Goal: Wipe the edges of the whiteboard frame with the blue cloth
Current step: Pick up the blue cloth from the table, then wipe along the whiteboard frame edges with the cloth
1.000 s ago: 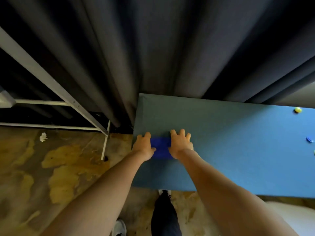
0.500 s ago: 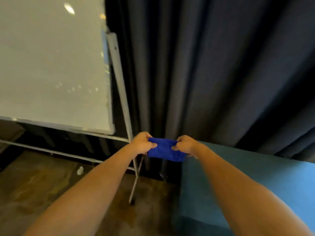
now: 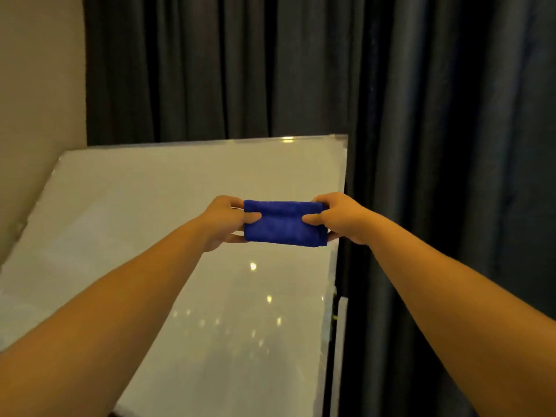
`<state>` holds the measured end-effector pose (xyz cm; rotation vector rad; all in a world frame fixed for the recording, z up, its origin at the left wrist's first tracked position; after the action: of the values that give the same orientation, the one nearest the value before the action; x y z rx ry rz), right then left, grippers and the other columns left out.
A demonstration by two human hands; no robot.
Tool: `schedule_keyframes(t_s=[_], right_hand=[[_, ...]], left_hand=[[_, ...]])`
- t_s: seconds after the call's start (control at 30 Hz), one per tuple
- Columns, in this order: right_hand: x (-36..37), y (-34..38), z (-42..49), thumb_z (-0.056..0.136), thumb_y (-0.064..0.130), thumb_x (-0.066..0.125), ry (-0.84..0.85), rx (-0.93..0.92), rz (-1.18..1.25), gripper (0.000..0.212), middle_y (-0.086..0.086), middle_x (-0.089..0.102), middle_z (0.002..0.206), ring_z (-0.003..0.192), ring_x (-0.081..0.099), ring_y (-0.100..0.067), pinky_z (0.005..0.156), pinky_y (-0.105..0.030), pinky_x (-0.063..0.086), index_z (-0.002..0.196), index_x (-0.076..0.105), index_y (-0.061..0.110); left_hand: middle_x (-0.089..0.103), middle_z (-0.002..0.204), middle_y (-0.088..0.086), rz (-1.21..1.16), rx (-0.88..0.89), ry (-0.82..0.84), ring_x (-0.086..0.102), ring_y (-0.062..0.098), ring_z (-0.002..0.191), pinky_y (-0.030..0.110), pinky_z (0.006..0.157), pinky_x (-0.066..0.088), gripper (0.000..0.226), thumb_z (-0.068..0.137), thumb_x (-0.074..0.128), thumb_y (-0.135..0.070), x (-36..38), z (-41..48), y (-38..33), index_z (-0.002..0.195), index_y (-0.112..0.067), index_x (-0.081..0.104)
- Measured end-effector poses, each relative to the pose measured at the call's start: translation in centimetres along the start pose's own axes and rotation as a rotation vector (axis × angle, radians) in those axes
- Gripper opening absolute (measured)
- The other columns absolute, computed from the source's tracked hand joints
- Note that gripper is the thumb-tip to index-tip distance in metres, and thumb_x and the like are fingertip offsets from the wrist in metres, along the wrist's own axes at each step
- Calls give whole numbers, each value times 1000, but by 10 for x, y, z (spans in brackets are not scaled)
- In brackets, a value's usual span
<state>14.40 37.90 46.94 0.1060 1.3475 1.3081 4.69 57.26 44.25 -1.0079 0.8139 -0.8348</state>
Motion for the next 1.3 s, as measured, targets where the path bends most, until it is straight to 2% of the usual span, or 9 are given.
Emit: schedule_keyframes(t_s=[0.27, 0.33, 0.47, 0.6, 0.67, 0.83, 1.1, 1.17, 1.3], right_hand=[[-16, 90, 164, 92, 18, 68, -152, -178, -97, 15, -2, 67, 100, 89, 66, -19, 61, -30, 61, 105, 62, 21], [-14, 109, 200, 92, 16, 67, -193, -218, -130, 13, -5, 68, 100, 90, 67, -23, 63, -34, 62, 103, 63, 19], [-5, 142, 252, 92, 15, 65, -296, -308, -191, 13, -9, 67, 102, 93, 65, -27, 74, -43, 61, 105, 64, 17], [11, 160, 295, 93, 15, 62, -427, -367, -308, 11, -7, 65, 104, 91, 61, -22, 65, -30, 52, 103, 62, 19], [20, 162, 317, 94, 15, 61, -481, -383, -353, 13, -6, 64, 105, 91, 59, -21, 66, -28, 47, 106, 61, 18], [42, 162, 361, 97, 19, 58, -606, -378, -505, 14, -5, 63, 105, 91, 59, -22, 78, -40, 55, 111, 60, 19], [59, 182, 436, 97, 20, 57, -660, -300, -634, 13, -5, 64, 104, 88, 59, -23, 72, -37, 53, 110, 59, 19], [66, 185, 453, 97, 21, 57, -656, -264, -644, 13, -6, 63, 104, 87, 59, -23, 71, -38, 54, 109, 59, 19], [92, 176, 488, 95, 23, 59, -643, -162, -662, 18, -7, 63, 107, 93, 61, -25, 79, -42, 57, 113, 59, 20]], left_hand=[[70, 110, 9, 39, 202, -62, 69, 26, 99, 39, 76, 60, 29, 87, 70, -13, -98, 158, -58, 114, -13, 61], [71, 109, 11, 37, 240, -84, 70, 27, 98, 42, 79, 60, 27, 87, 70, -12, -120, 191, -65, 112, -11, 62], [71, 105, 10, 21, 343, -155, 71, 23, 92, 36, 69, 61, 20, 87, 70, -10, -160, 238, -77, 106, -12, 63], [68, 102, 8, 41, 379, -245, 69, 22, 91, 32, 64, 60, 20, 87, 70, -10, -190, 283, -78, 100, -17, 58], [67, 104, 9, 48, 385, -269, 68, 25, 95, 36, 69, 60, 23, 86, 70, -8, -200, 305, -74, 101, -18, 56], [66, 109, 14, 64, 432, -304, 66, 30, 101, 50, 85, 58, 33, 84, 72, -7, -226, 353, -62, 110, -14, 52], [65, 110, 12, 127, 503, -254, 65, 27, 102, 45, 87, 58, 34, 85, 72, -10, -262, 429, -62, 112, -17, 51], [65, 109, 11, 142, 509, -249, 65, 27, 101, 41, 84, 58, 33, 85, 71, -11, -273, 445, -59, 111, -17, 51], [64, 101, 5, 184, 532, -236, 62, 18, 90, 23, 60, 48, 32, 85, 73, -13, -293, 479, -38, 106, -21, 50]])
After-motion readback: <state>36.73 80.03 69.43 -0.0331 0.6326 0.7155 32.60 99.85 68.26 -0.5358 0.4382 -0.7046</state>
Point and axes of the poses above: each hand's wrist, its own z-axis towards the middle knuckle, its own x-axis out of the palm, y = z × x, the point moved 8 cm from there along z, towards the middle knuckle
